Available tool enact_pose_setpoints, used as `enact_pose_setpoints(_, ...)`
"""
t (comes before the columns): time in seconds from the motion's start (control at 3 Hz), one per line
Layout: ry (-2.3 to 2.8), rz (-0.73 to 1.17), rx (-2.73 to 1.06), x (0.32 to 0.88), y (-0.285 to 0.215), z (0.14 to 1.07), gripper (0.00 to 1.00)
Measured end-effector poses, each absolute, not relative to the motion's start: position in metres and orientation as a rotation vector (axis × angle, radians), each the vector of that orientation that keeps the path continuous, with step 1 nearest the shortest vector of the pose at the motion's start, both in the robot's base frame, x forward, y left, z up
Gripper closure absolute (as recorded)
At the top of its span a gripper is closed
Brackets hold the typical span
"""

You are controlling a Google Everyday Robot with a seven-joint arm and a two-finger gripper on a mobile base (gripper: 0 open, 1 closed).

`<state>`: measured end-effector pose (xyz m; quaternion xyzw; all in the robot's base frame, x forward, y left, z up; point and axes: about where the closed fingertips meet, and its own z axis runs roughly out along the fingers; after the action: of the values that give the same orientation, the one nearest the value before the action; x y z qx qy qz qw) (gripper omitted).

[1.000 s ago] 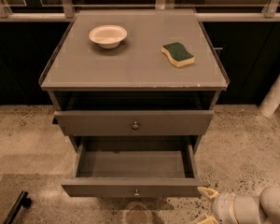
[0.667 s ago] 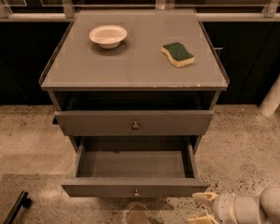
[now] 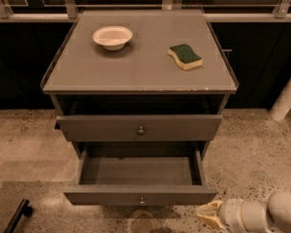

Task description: Close middle drawer

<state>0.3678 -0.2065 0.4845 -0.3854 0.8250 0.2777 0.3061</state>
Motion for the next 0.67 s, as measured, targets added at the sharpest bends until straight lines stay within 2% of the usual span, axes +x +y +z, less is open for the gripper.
enact_pose_setpoints(0.33, 2.160, 0.715, -0.937, 0.394, -0.222, 0.456, 1.00)
enact_pose_setpoints(0.67, 2.146, 0.724, -0.843, 0.422, -0.234, 0.413, 1.00)
